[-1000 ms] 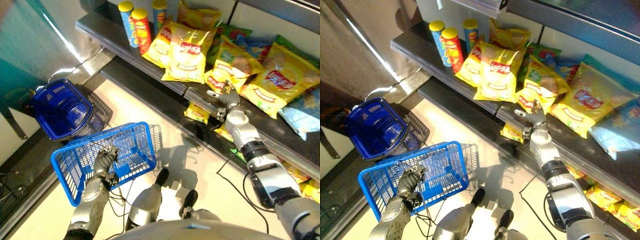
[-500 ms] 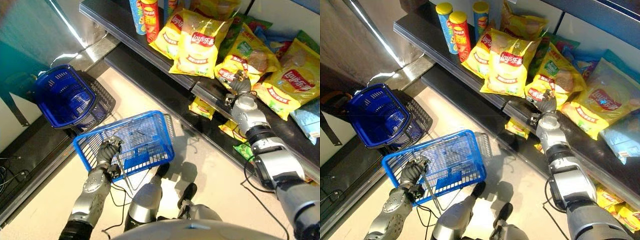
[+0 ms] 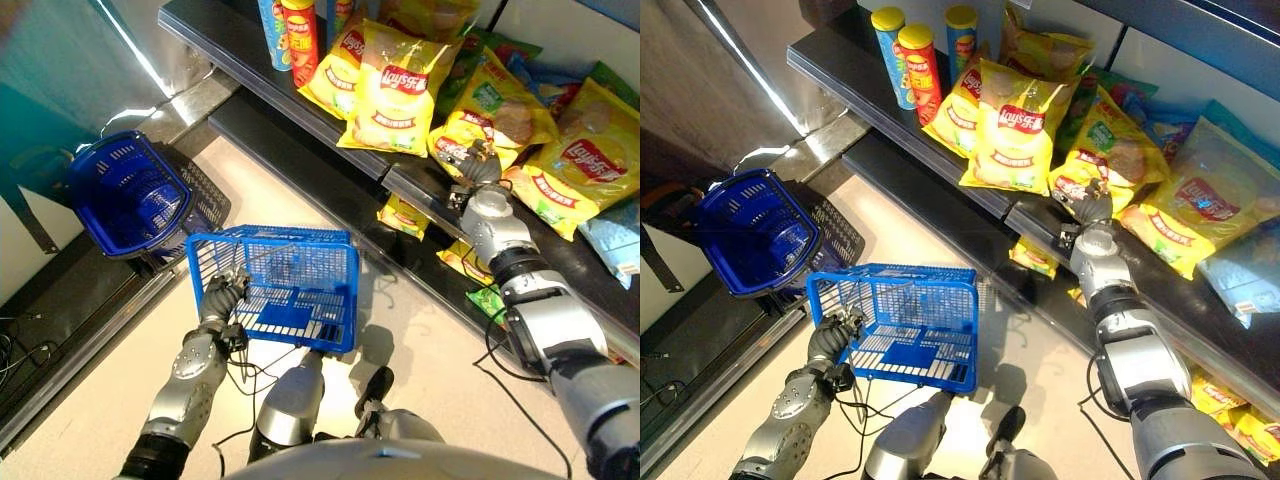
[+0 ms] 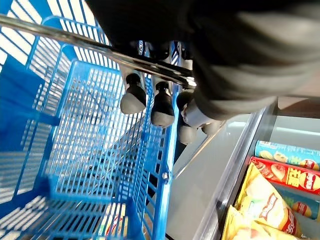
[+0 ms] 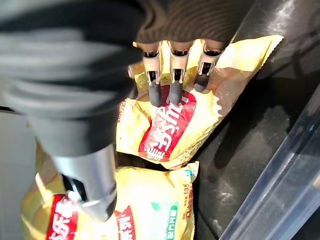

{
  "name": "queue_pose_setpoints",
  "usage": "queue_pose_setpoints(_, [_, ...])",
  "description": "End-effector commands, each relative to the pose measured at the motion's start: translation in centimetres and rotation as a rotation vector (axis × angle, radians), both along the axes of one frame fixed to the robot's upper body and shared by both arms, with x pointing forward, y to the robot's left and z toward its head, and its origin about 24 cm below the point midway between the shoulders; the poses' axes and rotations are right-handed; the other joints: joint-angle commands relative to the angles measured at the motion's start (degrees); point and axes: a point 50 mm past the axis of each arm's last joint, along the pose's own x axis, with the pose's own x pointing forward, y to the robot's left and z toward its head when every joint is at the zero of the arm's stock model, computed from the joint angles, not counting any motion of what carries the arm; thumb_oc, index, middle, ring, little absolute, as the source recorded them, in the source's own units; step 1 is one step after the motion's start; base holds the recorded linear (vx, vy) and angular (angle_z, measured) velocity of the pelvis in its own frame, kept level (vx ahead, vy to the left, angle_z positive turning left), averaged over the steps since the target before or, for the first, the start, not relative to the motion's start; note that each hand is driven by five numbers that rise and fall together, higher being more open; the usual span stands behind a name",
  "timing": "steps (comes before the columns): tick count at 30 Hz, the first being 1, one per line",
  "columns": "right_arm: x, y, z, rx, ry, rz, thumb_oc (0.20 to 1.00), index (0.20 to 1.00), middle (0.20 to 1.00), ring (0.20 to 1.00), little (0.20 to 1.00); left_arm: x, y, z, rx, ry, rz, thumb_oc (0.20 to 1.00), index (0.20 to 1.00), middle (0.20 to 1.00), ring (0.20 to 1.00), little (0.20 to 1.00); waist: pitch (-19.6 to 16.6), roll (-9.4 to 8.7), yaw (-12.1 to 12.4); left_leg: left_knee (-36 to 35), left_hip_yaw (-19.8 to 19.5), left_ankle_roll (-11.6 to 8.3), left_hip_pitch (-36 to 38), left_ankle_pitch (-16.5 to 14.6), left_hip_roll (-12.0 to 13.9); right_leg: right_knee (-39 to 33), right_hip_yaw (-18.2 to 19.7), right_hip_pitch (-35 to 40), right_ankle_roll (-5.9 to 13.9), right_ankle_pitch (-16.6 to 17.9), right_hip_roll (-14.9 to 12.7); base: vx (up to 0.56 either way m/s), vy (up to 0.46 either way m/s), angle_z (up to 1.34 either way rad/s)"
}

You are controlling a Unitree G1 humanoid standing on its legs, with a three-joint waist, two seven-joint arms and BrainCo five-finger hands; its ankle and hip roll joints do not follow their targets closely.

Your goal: Pick up the snacks into the basket

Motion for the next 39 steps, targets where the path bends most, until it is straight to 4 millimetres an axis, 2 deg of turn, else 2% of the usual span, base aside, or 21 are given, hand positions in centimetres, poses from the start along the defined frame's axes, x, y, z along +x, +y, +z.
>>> queue_pose_setpoints(1, [0.0, 0.6, 2.5, -0.068, -0.132, 0.069, 1.000, 1.000, 1.000, 1.000, 1.000, 0.5, -0.4, 4.8, -0.009, -0.255, -0.041, 0.200, 0.200, 0.200, 0.200, 0.200, -5.28, -1.53, -0.58, -0.04, 3.59, -2.31, 1.62, -4.23, 1.66, 1.48, 3.97, -3.03, 6.19, 2.28, -5.51, 0.00, 0.004, -0.18])
queue_pose_setpoints(3, [-0.6, 0.3, 1.2, -0.066, -0.109, 0.071, 1.000, 1.000, 1.000, 1.000, 1.000, 0.4, -0.1, 4.5, 0.000, -0.241, -0.033, 0.200, 0.200, 0.200, 0.200, 0.200, -6.03, -2.06, -1.00, -0.04, 4.63, -2.16, 2.47, -4.73, 1.89, 1.07, 4.93, -2.56, 6.27, 2.33, -5.41, 0.01, 0.001, -0.17])
queue_pose_setpoints(9, [-1.9, -0.4, -0.5, -0.087, -0.079, 0.094, 1.000, 1.000, 1.000, 1.000, 1.000, 0.2, 0.6, 4.2, 0.014, -0.228, -0.005, 0.200, 0.200, 0.200, 0.200, 0.200, -7.62, -2.80, -1.81, -0.04, 6.49, -1.83, 4.36, -5.79, 2.16, 0.49, 6.77, -1.53, 6.28, 2.20, -5.18, 0.02, 0.003, -0.20])
queue_pose_setpoints(13, [-2.5, -1.6, -1.2, -0.136, -0.050, 0.067, 1.000, 1.000, 1.000, 1.000, 1.000, -0.1, 1.0, 3.8, 0.015, -0.212, 0.015, 0.200, 0.200, 0.200, 0.200, 0.200, -8.52, -3.15, -2.34, -0.04, 7.43, -1.50, 5.66, -6.55, 2.25, 0.36, 8.07, -0.79, 6.31, 1.99, -4.92, 0.04, 0.006, -0.14])
queue_pose_setpoints(20, [-2.8, -2.5, -2.1, -0.117, -0.014, 0.031, 1.000, 1.000, 1.000, 1.000, 1.000, -0.7, 1.1, 3.4, -0.005, -0.194, 0.035, 0.200, 0.200, 0.200, 0.200, 0.200, -8.71, -3.81, -2.17, 0.20, 9.50, -0.47, 7.28, -7.63, 2.41, 0.25, 10.29, -0.63, 6.66, 1.99, -4.71, 0.02, 0.011, -0.26])
queue_pose_setpoints(25, [-2.9, -2.8, -2.5, -0.102, -0.004, -0.004, 1.000, 1.000, 1.000, 1.000, 1.000, -0.6, 1.1, 3.3, 0.007, -0.185, 0.023, 0.200, 0.200, 0.200, 0.200, 0.200, -8.00, -3.86, -1.89, 4.58, 10.78, 0.77, 5.51, -9.75, 0.49, 0.58, 12.44, -1.22, 7.50, 3.07, -6.05, -0.02, 0.112, -0.21])
queue_pose_setpoints(27, [-2.9, -3.3, -2.5, -0.110, 0.010, -0.018, 1.000, 1.000, 1.000, 1.000, 1.000, 0.0, 0.9, 3.7, 0.023, -0.200, -0.002, 0.200, 0.200, 0.200, 0.200, 0.200, -7.57, -3.34, -2.20, 5.89, 11.25, 1.84, 4.62, -10.50, -0.60, 5.95, 13.54, -4.06, 7.96, 2.52, -7.46, -0.06, 0.202, -0.09])
queue_pose_setpoints(28, [-2.9, -3.3, -2.5, -0.110, 0.009, -0.019, 1.000, 1.000, 1.000, 1.000, 1.000, 0.0, 0.9, 3.7, 0.023, -0.201, -0.002, 0.200, 0.200, 0.200, 0.200, 0.200, -7.59, -3.37, -2.13, 5.97, 11.32, 1.87, 4.49, -10.52, -0.64, 6.39, 13.66, -4.39, 7.99, 2.31, -7.52, -0.08, 0.199, -0.14])
queue_pose_setpoints(29, [-2.7, -3.5, -2.2, -0.121, 0.009, -0.024, 1.000, 1.000, 1.000, 1.000, 1.000, 0.6, 0.7, 4.1, 0.034, -0.218, -0.023, 0.200, 0.200, 0.200, 0.200, 0.200, -6.26, -2.83, -2.85, 6.86, 11.63, 2.77, 4.54, -10.96, -0.96, 13.85, 15.14, -8.02, 8.16, 2.22, -7.71, -0.06, 0.135, -0.09])
queue_pose_setpoints(30, [-2.7, -3.5, -2.1, -0.121, 0.008, -0.025, 1.000, 1.000, 1.000, 1.000, 1.000, 0.6, 0.7, 4.1, 0.033, -0.219, -0.023, 0.200, 0.200, 0.200, 0.200, 0.200, -6.21, -2.87, -2.72, 6.95, 11.77, 2.79, 4.45, -11.00, -1.01, 14.30, 15.34, -8.34, 8.18, 2.03, -7.76, -0.06, 0.259, -0.24])
queue_pose_setpoints(31, [-2.3, -3.2, -1.5, -0.115, -0.005, -0.024, 1.000, 1.000, 1.000, 1.000, 1.000, 0.9, 0.5, 4.5, 0.047, -0.238, -0.036, 0.200, 0.200, 0.200, 0.200, 0.200, -4.87, -2.21, -3.23, 7.94, 12.78, 3.60, 5.15, -11.79, -0.98, 20.17, 15.46, -11.21, 8.06, 3.34, -7.81, -0.01, 0.128, -0.20])
queue_pose_setpoints(33, [-1.8, -3.1, -1.0, -0.099, -0.009, -0.025, 1.000, 1.000, 1.000, 1.000, 1.000, 1.1, 0.3, 4.8, 0.042, -0.253, -0.042, 0.200, 0.200, 0.200, 0.200, 0.200, -3.99, -1.93, -3.18, 8.06, 12.95, 3.77, 6.17, -12.36, -0.85, 22.01, 14.77, -14.30, 7.69, 3.62, -7.35, 0.04, 0.108, -0.29])
queue_pose_setpoints(34, [-1.7, -3.1, -0.9, -0.099, -0.010, -0.025, 1.000, 1.000, 1.000, 1.000, 1.000, 1.2, 0.3, 4.8, 0.042, -0.254, -0.041, 0.200, 0.200, 0.200, 0.200, 0.200, -3.96, -1.88, -3.17, 8.01, 12.98, 3.75, 6.23, -12.41, -0.79, 22.11, 14.79, -14.34, 7.66, 3.54, -7.29, 0.16, 0.026, -0.27])
queue_pose_setpoints(35, [-1.4, -3.1, -0.3, -0.095, -0.023, -0.029, 1.000, 1.000, 1.000, 1.000, 1.000, 1.3, 0.1, 5.0, 0.031, -0.264, -0.043, 0.200, 0.200, 0.200, 0.200, 0.200, -3.79, -2.29, -4.22, 6.74, 12.39, 3.63, 8.13, -12.69, -1.11, 17.50, 14.73, -17.21, 7.25, 3.88, -4.84, 0.12, -0.023, -0.18])
queue_pose_setpoints(36, [-1.4, -3.1, -0.3, -0.095, -0.023, -0.029, 1.000, 1.000, 1.000, 1.000, 1.000, 1.3, 0.1, 5.0, 0.031, -0.264, -0.043, 0.200, 0.200, 0.200, 0.200, 0.200, -3.84, -2.15, -4.26, 6.58, 12.33, 3.58, 8.26, -12.74, -0.91, 17.24, 14.61, -17.02, 7.20, 3.93, -4.66, 0.27, -0.064, -0.33])
queue_pose_setpoints(37, [-1.5, -3.4, 0.0, -0.082, -0.039, -0.044, 1.000, 1.000, 1.000, 1.000, 1.000, 1.6, 0.0, 5.3, 0.020, -0.278, -0.047, 0.200, 0.200, 0.200, 0.200, 0.200, -4.04, -2.79, -5.59, 5.10, 11.30, 3.50, 9.51, -12.90, -1.62, 11.49, 15.40, -18.65, 7.70, 6.42, -3.19, 0.17, -0.046, -0.20])
queue_pose_setpoints(38, [-1.5, -3.4, 0.0, -0.082, -0.039, -0.044, 1.000, 1.000, 1.000, 1.000, 1.000, 1.6, 0.0, 5.3, 0.020, -0.278, -0.047, 0.200, 0.200, 0.200, 0.200, 0.200, -4.11, -2.68, -5.66, 4.93, 11.20, 3.48, 9.60, -12.87, -1.48, 10.98, 15.25, -18.37, 7.69, 6.68, -3.05, 0.23, -0.065, -0.08])
queue_pose_setpoints(39, [-1.5, -3.7, 0.2, -0.073, -0.046, -0.059, 1.000, 1.000, 1.000, 1.000, 1.000, 1.7, -0.1, 5.5, 0.022, -0.287, -0.053, 0.200, 0.200, 0.200, 0.200, 0.200, -4.20, -2.91, -6.07, 4.35, 10.93, 3.35, 10.28, -13.17, -1.71, 7.45, 14.82, -19.71, 8.19, 8.25, -2.98, 0.25, -0.095, 0.43])
